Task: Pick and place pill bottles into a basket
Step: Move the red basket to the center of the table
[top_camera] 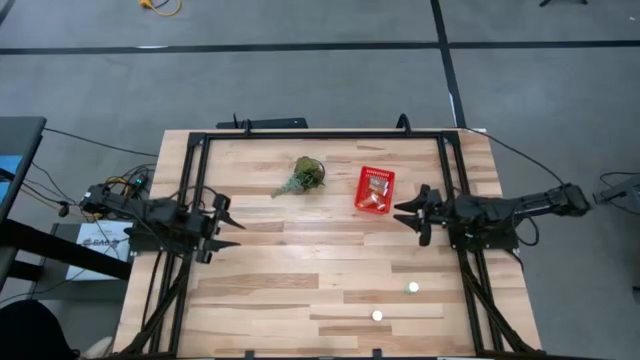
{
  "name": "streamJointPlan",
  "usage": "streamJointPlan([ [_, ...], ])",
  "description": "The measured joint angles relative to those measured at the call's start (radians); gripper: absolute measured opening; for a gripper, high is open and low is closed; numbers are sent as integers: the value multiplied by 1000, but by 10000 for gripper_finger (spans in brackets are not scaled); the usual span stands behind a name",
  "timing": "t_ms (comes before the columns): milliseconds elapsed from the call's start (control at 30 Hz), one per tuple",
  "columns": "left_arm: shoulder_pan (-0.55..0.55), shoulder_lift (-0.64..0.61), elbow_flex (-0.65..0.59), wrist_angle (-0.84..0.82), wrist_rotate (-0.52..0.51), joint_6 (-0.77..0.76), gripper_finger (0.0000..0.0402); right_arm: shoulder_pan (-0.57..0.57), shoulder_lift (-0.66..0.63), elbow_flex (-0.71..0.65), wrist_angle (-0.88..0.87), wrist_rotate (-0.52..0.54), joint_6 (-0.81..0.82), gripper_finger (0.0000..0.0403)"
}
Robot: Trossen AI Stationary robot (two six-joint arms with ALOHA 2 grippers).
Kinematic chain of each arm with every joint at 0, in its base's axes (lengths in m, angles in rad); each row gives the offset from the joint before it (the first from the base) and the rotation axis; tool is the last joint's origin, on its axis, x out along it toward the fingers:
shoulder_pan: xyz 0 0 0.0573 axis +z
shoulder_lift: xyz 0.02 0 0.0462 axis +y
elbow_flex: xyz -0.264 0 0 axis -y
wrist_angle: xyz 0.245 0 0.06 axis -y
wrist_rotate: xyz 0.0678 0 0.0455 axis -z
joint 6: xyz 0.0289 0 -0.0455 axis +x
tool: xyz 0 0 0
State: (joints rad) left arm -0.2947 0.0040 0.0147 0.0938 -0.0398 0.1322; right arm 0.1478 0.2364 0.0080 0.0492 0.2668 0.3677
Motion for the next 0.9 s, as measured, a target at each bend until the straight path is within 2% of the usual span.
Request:
streamJointPlan([
  [200, 0, 0, 1, -66, 4, -41, 192, 0, 39, 0, 7, 4, 2, 159],
  [300, 0, 0, 2, -74, 32, -63, 192, 0, 39, 0, 12, 4, 6, 159],
  [633, 0, 1, 2, -78, 32, -125, 192, 0, 45, 0, 2, -1, 5, 159],
  [900, 0, 1, 2, -80, 31, -132, 192, 0, 220, 1, 4, 0, 3, 159],
])
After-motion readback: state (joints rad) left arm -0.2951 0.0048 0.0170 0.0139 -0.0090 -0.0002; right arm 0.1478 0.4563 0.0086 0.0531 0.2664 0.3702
